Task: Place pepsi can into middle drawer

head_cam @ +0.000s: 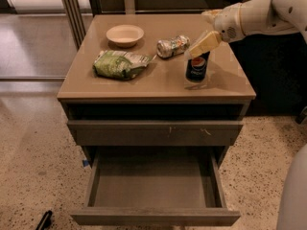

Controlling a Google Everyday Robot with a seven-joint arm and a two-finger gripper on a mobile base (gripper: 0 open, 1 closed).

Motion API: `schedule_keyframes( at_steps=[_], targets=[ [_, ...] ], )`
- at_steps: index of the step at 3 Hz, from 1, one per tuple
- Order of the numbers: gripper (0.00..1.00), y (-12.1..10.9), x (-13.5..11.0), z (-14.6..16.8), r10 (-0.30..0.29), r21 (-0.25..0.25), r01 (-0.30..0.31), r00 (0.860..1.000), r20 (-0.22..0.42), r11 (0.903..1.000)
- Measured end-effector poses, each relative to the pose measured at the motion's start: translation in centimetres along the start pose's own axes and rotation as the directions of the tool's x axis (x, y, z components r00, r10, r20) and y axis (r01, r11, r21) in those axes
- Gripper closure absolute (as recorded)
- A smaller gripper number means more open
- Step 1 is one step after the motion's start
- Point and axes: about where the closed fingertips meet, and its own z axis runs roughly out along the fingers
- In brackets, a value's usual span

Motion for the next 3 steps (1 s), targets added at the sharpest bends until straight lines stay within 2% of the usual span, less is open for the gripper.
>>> schedule_keyframes(
  at_steps=[1, 2, 3],
  targets=[
    [0.0, -2.1, 1.4, -2.6, 0.03, 0.068, -0.029, 0.999, -0.012, 0.9972],
    [0.0, -0.5, 1.5, -1.8, 0.054, 0.032, -0.054, 0.999, 0.008, 0.998],
    [0.0, 2.5, 2.6, 0.0, 0.122, -0.043, -0.12, 0.991, 0.049, 0.9918]
  ],
)
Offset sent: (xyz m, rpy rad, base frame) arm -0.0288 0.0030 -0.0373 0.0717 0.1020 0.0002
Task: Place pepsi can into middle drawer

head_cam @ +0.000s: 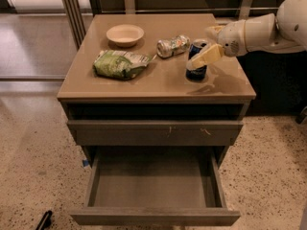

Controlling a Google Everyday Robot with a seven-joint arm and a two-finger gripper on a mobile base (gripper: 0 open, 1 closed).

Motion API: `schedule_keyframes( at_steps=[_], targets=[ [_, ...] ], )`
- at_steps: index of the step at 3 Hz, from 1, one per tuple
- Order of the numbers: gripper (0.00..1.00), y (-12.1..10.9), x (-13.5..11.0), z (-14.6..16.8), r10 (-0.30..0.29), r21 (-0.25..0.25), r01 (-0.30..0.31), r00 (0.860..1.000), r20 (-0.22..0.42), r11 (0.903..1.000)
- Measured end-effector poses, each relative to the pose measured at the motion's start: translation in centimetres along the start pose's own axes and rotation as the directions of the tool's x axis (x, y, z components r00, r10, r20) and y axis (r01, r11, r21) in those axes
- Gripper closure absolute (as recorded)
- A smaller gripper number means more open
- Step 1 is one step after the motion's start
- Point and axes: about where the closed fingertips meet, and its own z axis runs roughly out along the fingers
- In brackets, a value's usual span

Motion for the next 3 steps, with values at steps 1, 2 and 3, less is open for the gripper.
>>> schedule_keyframes(
  at_steps=[1, 2, 3],
  targets=[
    [0.0, 2.52, 0.95, 1.56, 0.061, -0.057, -0.058, 0.997, 0.049, 0.9967],
    [0.17, 2.98, 1.12, 1.98, 0.069, -0.07, -0.065, 0.996, 0.051, 0.9954],
    [0.41, 2.99, 1.12, 1.98, 0.069, -0.07, -0.065, 0.996, 0.051, 0.9954]
  ],
)
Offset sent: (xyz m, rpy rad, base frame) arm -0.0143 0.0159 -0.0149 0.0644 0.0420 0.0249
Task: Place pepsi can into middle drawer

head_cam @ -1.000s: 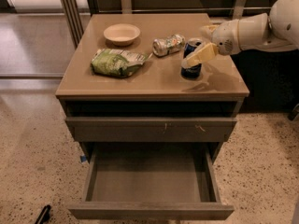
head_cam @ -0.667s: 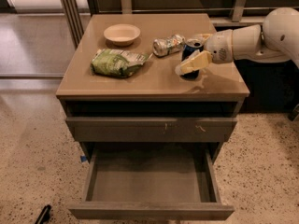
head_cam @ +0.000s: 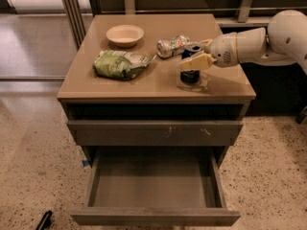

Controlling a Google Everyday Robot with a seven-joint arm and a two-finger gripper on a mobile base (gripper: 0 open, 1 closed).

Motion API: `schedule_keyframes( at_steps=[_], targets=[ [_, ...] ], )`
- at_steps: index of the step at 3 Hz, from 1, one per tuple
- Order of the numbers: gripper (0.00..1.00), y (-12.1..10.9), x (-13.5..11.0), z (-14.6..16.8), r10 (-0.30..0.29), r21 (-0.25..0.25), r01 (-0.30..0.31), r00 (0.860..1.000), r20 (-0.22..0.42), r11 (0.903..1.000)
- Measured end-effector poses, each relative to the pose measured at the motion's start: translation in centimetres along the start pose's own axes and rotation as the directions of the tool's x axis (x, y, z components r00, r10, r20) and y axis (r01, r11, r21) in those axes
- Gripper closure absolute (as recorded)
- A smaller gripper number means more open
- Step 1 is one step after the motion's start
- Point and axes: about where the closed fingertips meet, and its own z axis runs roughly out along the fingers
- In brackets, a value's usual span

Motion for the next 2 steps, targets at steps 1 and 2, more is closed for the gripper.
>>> schedule_keyframes(
  at_steps=[1, 2],
  targets=[
    [0.64, 0.0, 0.0, 0.0, 0.0, 0.0, 0.0, 1.0, 0.0, 1.0],
    [0.87, 0.0, 0.0, 0.01, 0.0, 0.0, 0.0, 1.0, 0.0, 1.0]
  ],
)
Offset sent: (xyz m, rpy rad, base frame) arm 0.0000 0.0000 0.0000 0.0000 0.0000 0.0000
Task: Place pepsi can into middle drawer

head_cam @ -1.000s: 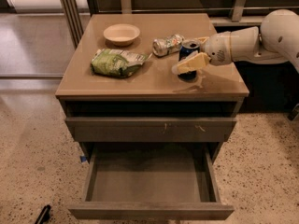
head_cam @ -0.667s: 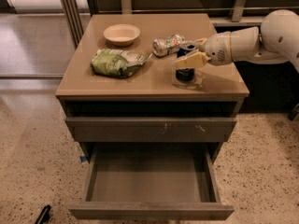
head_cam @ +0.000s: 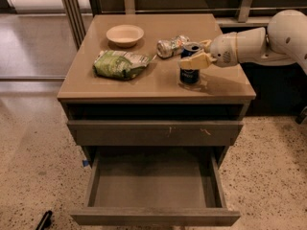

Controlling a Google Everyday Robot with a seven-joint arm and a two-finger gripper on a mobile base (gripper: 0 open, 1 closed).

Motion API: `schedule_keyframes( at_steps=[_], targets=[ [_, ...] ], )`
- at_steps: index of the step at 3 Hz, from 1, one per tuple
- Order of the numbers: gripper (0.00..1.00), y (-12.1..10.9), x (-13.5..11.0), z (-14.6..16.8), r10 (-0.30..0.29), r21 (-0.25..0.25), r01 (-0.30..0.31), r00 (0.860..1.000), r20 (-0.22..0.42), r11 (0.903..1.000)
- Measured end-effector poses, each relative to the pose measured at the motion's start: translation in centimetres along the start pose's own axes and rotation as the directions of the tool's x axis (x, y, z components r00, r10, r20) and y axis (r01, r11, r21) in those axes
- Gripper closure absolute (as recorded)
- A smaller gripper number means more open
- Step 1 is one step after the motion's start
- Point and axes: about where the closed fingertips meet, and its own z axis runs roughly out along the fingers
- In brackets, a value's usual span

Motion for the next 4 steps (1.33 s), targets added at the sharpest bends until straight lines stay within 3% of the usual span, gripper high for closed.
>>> schedule_keyframes(
  at_steps=[1, 2, 3, 4],
  targets=[
    [1.0, 0.0, 0.0, 0.0, 0.0, 0.0, 0.0, 1.0, 0.0, 1.0],
    [1.0, 0.1, -0.6, -0.1, -0.02, -0.006, 0.02, 1.0, -0.014, 0.9998],
    [1.0, 1.0, -3.8, -2.7, -0.113, -0.019, 0.112, 0.991, -0.071, 0.9936],
    [1.0, 4.0, -5.7, -6.9, -0.157, -0.055, 0.15, 0.976, -0.152, 0.9872]
  ],
)
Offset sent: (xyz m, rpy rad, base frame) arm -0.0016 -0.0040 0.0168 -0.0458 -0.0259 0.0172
